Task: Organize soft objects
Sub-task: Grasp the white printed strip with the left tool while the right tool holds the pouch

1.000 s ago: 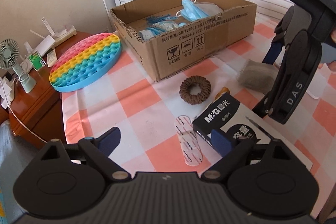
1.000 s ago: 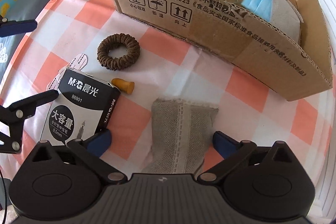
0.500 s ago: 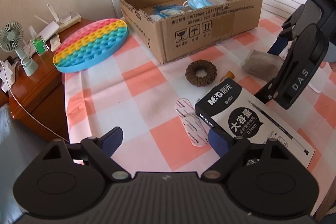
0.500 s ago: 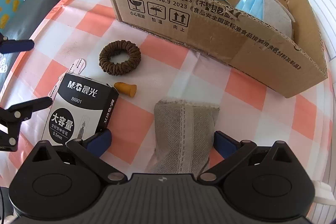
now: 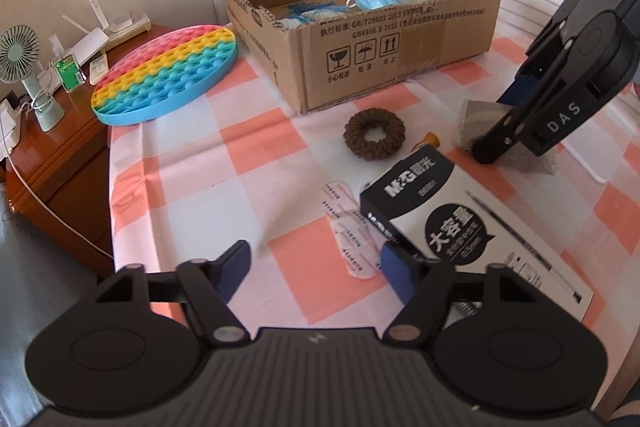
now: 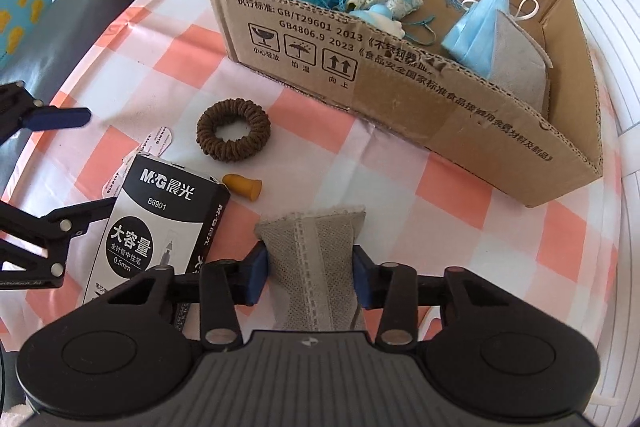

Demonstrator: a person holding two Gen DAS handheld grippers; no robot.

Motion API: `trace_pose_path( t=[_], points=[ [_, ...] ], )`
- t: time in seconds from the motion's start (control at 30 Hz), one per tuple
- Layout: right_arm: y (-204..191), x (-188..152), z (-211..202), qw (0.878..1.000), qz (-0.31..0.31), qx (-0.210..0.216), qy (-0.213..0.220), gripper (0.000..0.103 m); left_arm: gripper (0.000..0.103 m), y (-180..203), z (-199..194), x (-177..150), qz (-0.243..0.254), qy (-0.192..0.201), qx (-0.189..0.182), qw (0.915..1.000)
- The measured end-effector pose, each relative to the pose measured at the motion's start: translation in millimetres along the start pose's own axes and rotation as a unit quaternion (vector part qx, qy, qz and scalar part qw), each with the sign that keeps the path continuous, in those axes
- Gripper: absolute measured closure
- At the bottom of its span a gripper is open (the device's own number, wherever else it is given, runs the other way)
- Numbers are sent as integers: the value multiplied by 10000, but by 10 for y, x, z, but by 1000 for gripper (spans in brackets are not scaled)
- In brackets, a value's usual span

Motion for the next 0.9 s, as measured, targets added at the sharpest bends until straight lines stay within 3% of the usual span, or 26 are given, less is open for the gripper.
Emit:
trace_pose_path(
  t=[0.13,0.3,0.43,0.6,0.67,0.73,0.8,0.9],
  points=[
    [46,-11,-88,9999,36,39,124,59,45,66,13,19,83,52,-8,10000],
    [36,32,-205,9995,-16,-51,317,61,48,8,23,61,7,79,162,9998],
    [39,42,-306,9990,-43,-57,451,61,59,-32,3,66,-159,52,232,9996],
    [22,50,-265,9989,-12,30,458,61,59,111,21,63,-29,139,120,9998],
    [8,45,-216,9990,23,62,435,61,64,118,42,81,-53,145,2,9999],
    [-11,35,-169,9992,17,62,406,61,80,113,51,89,-130,116,-194,9997],
    [-23,25,-138,9992,33,76,399,61,88,127,51,90,-156,104,-273,9995],
    [-16,18,-132,9990,40,61,444,63,88,122,42,91,-178,130,-197,9996]
  ],
)
Point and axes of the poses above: each gripper's, at about its wrist camera, not at the fingertips, and z roughly the way its jaws point, y to its right, x to its top, the point moved 4 cm from there along z, roughly the way its jaws point, and after that the axes turned 13 degrees about -z, right-handed, at the moved point
